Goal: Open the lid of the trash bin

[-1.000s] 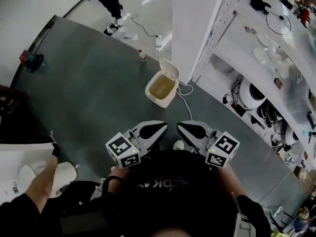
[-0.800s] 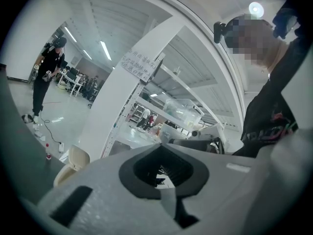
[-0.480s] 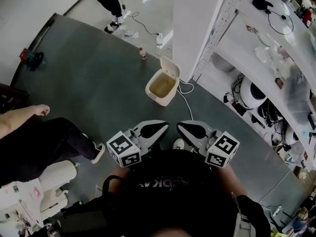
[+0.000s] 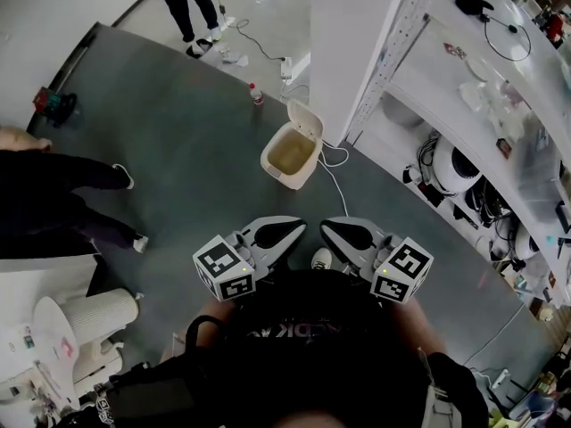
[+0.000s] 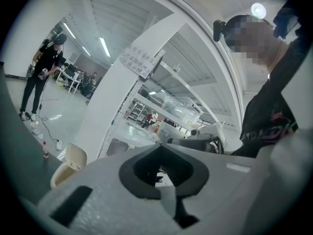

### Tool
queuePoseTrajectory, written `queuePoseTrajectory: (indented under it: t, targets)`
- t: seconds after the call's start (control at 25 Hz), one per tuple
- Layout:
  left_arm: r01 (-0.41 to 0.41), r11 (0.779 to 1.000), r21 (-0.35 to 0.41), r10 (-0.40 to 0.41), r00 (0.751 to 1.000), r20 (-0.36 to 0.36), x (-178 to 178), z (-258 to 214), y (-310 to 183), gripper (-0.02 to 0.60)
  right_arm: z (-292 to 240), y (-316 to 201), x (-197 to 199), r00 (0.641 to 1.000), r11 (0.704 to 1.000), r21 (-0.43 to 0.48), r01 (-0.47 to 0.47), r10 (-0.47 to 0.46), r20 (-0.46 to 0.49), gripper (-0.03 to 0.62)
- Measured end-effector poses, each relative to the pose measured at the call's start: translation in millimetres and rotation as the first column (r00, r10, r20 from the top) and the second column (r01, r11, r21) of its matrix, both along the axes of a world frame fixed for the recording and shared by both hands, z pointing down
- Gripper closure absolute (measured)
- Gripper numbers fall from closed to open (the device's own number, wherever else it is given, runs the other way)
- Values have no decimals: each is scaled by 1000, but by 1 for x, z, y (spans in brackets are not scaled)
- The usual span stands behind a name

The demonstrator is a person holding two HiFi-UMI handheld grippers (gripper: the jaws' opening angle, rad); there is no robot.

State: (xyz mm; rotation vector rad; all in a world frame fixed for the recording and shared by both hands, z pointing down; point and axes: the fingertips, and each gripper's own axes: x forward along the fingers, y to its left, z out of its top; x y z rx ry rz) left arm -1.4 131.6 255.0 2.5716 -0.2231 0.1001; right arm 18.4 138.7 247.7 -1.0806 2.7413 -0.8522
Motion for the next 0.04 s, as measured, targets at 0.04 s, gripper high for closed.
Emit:
queuePoseTrajectory:
  t: [0.04]
  targets:
    - [-1, 1000, 0, 1, 1000, 0, 0, 0, 0, 578, 0, 0, 0, 1000, 1000, -1, 0, 0, 0, 586]
